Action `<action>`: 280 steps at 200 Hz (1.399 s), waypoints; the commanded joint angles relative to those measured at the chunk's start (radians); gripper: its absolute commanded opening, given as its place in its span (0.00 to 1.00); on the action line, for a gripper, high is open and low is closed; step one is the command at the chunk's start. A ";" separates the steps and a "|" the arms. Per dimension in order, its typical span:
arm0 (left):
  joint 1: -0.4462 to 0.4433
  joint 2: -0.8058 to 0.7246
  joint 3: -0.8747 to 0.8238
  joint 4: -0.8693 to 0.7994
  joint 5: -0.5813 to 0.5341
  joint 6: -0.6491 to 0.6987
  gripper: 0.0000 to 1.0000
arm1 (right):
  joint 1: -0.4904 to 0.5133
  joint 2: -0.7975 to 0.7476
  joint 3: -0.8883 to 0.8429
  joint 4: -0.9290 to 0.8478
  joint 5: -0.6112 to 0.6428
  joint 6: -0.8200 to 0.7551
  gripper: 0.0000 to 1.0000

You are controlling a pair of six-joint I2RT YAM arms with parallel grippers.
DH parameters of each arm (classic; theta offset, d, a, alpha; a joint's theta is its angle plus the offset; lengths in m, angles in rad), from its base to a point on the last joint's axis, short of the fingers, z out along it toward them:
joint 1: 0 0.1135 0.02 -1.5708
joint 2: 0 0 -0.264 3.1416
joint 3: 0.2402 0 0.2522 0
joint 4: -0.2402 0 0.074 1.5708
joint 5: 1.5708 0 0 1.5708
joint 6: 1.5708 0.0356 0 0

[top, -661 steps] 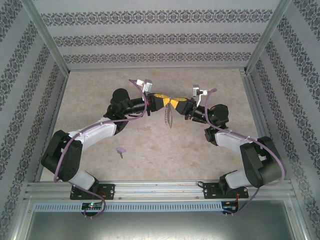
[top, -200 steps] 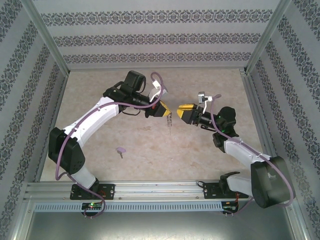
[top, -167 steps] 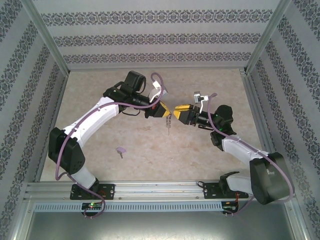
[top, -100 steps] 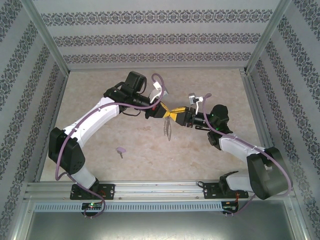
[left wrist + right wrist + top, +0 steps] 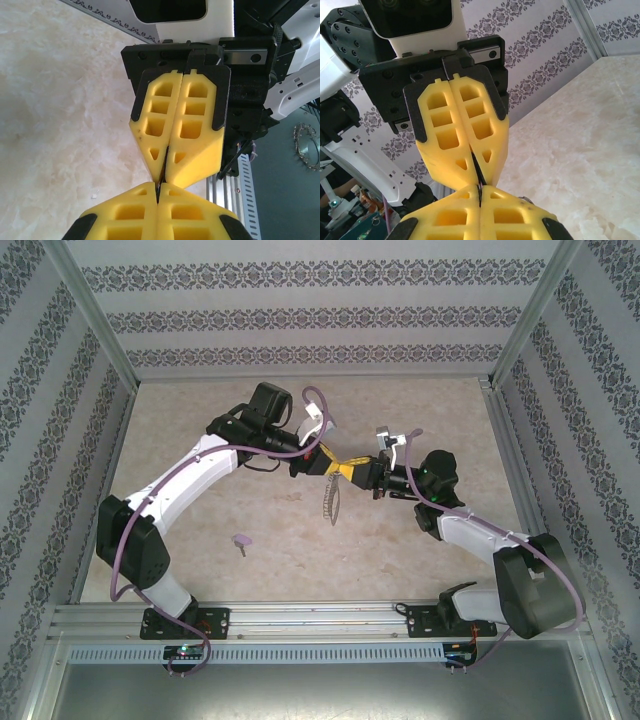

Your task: Put the keys on the keyring

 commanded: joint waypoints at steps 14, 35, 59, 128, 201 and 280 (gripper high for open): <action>-0.016 -0.099 -0.064 0.199 -0.097 -0.097 0.24 | -0.002 -0.011 -0.006 0.042 0.063 -0.021 0.00; -0.004 -0.177 -0.149 0.373 -0.207 -0.204 0.37 | -0.017 -0.043 -0.018 0.063 0.115 -0.011 0.00; 0.011 -0.258 -0.264 0.581 -0.277 -0.363 0.45 | -0.019 -0.102 -0.024 0.060 0.174 -0.015 0.00; 0.018 -0.272 -0.427 0.937 -0.213 -0.673 0.46 | -0.008 -0.197 -0.006 0.068 0.271 -0.008 0.00; 0.007 -0.198 -0.492 1.255 -0.110 -0.927 0.42 | 0.013 -0.210 0.021 0.068 0.295 -0.015 0.00; -0.026 -0.163 -0.485 1.272 -0.102 -0.936 0.39 | 0.022 -0.184 0.042 0.076 0.303 -0.013 0.00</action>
